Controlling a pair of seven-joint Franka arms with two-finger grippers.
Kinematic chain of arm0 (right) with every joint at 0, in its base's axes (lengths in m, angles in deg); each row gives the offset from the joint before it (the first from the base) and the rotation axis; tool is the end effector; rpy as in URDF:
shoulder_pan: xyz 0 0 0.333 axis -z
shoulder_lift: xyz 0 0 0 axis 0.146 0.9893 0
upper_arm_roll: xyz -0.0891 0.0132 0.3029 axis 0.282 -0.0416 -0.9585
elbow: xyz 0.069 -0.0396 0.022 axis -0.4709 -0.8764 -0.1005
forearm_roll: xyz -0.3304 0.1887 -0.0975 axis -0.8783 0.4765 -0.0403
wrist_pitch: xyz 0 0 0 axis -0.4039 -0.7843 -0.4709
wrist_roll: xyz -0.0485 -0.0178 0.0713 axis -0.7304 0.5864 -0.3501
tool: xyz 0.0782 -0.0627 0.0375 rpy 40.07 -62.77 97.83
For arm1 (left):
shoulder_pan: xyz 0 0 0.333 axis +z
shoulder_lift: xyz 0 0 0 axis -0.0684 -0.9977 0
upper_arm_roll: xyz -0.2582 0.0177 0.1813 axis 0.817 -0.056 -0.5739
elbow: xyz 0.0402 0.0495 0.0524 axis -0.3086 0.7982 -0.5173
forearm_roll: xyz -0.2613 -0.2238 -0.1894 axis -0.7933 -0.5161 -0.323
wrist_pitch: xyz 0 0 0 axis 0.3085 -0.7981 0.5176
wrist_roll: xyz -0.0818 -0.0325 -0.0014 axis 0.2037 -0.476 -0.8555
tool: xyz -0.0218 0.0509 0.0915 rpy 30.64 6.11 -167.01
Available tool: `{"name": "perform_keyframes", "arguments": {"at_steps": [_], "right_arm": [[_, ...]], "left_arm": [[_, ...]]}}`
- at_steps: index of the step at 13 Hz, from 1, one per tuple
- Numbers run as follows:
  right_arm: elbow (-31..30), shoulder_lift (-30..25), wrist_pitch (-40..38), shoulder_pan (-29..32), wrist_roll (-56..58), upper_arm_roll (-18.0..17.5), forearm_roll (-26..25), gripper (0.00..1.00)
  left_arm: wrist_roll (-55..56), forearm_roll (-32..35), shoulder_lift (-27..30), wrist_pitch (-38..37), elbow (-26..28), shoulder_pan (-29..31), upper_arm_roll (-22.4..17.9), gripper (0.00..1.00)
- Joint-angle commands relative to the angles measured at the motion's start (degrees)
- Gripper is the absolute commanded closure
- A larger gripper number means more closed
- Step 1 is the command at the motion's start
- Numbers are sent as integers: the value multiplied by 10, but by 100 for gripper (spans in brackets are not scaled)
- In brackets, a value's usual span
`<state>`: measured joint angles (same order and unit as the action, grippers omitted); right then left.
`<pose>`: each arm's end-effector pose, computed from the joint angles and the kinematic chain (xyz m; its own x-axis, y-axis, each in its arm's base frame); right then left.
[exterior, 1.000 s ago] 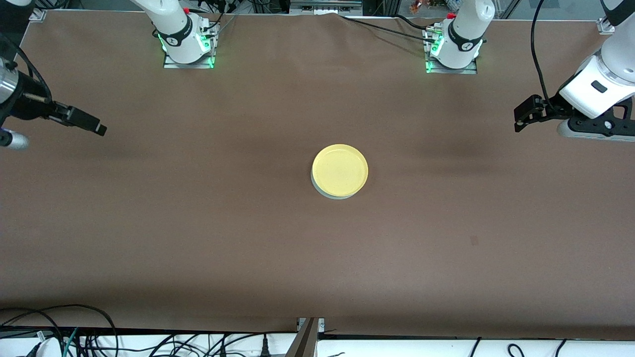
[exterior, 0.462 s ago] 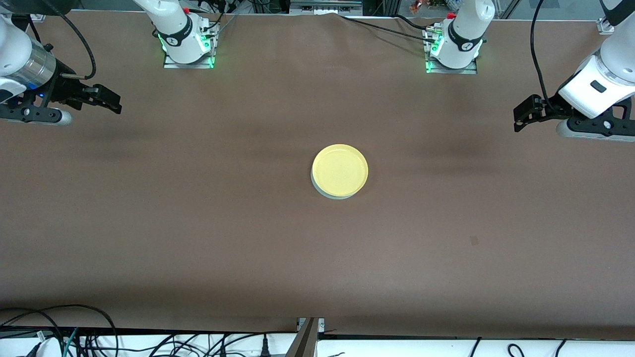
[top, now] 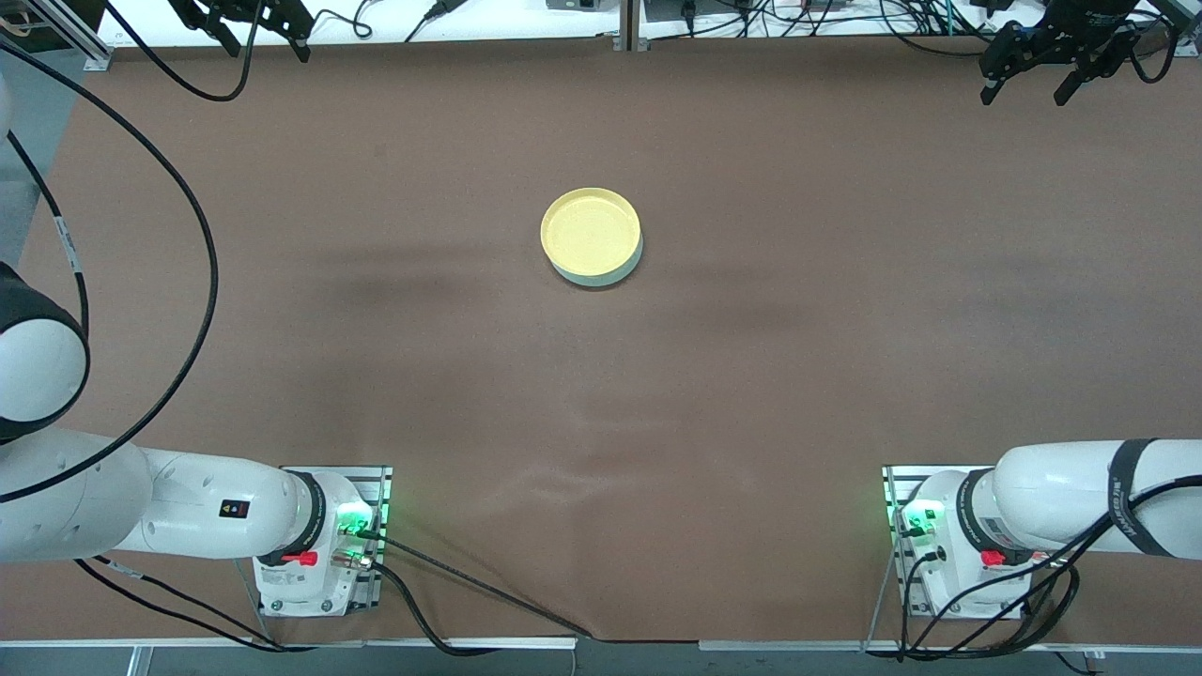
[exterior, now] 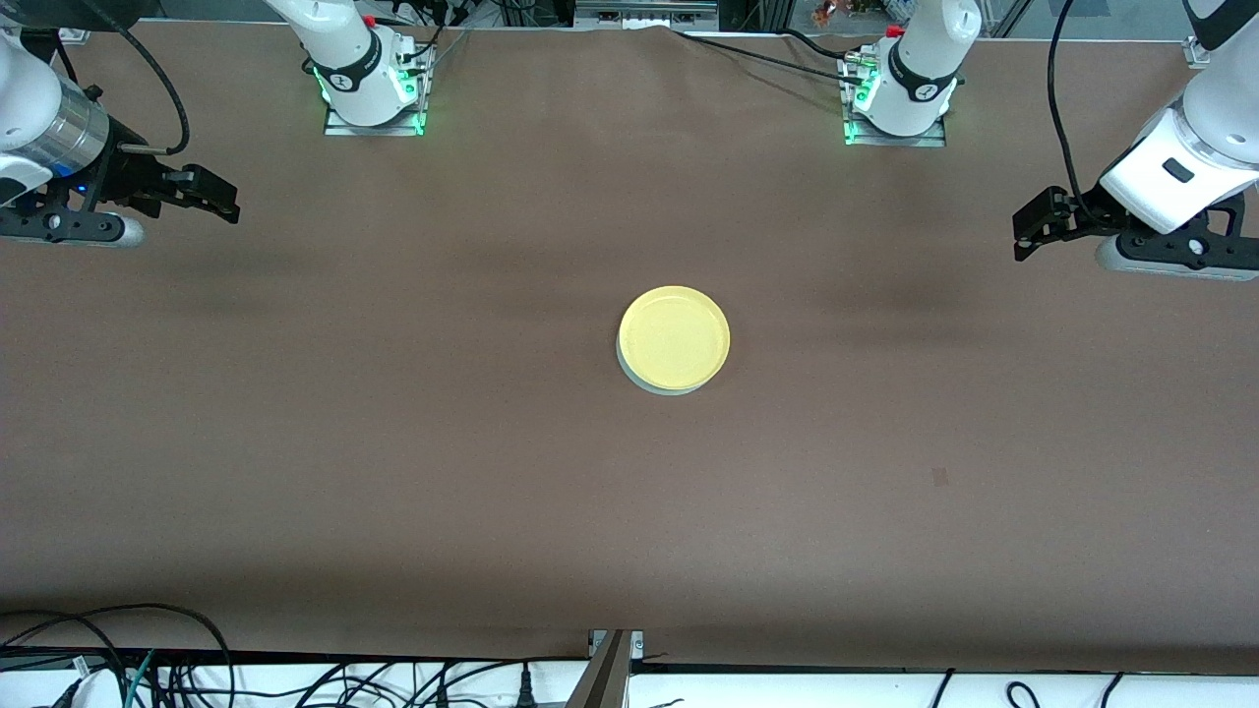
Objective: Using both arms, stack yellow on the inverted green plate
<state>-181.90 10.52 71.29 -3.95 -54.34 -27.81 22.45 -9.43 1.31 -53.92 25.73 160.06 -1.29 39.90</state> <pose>0.5149 0.0274 0.5593 0.9910 -0.0570 -0.1214 -0.0545 -0.9982 0.0238 0.5512 -0.0551 0.5940 0.9956 -0.0935 -0.0016 -0.0935 -0.9953 -0.0233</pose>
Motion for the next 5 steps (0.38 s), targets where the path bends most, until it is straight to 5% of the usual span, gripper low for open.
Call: {"name": "perform_keyframes", "arguments": {"at_steps": [1, 5], "right_arm": [[2, -11, -5, 10, 13, -5, -7, 0], [5, -11, -5, 10, 12, -5, -4, 0]], "left_arm": [[-10, 5, 5, -2, 0, -1, 2, 0], [-9, 5, 5, -2, 0, -1, 5, 0]]}}
